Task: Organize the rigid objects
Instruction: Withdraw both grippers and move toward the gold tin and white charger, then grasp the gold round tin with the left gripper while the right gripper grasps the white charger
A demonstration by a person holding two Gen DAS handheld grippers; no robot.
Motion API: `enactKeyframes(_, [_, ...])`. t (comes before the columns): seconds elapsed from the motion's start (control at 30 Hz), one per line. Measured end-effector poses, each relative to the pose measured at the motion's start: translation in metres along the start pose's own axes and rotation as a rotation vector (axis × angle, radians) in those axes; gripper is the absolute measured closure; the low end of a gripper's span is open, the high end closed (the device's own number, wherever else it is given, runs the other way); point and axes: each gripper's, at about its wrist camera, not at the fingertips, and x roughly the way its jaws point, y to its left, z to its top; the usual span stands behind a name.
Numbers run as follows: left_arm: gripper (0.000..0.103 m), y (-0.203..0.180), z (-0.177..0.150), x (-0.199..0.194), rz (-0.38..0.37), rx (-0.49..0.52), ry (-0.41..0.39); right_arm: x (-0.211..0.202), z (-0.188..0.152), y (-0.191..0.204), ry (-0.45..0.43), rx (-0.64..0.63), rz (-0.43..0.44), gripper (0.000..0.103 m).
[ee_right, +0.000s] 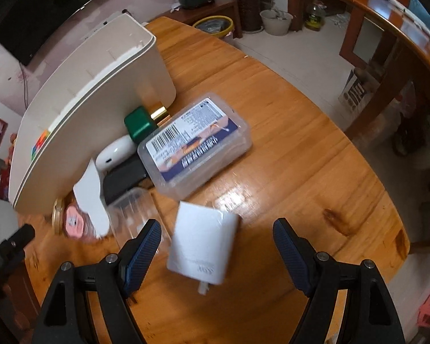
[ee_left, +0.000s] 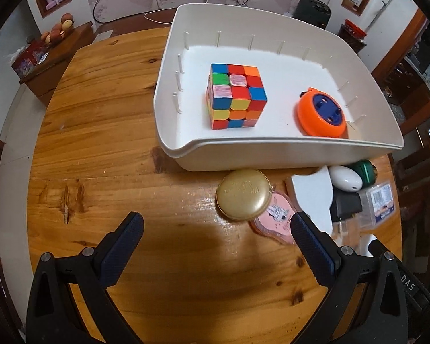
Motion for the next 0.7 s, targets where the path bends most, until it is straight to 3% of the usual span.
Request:
enactKeyframes(0.37, [0.001,-0.009,0.01,0.033,0.053,-0.003,0.026,0.018,-0.003,0.012,0.04,-0.012,-0.119,0.023])
enactKeyframes(0.7, [0.001,-0.008,0.012,0.057,0.062,-0.066,0.03,0.018,-0.009,0.013,0.032,-0.029,-0.127,0.025])
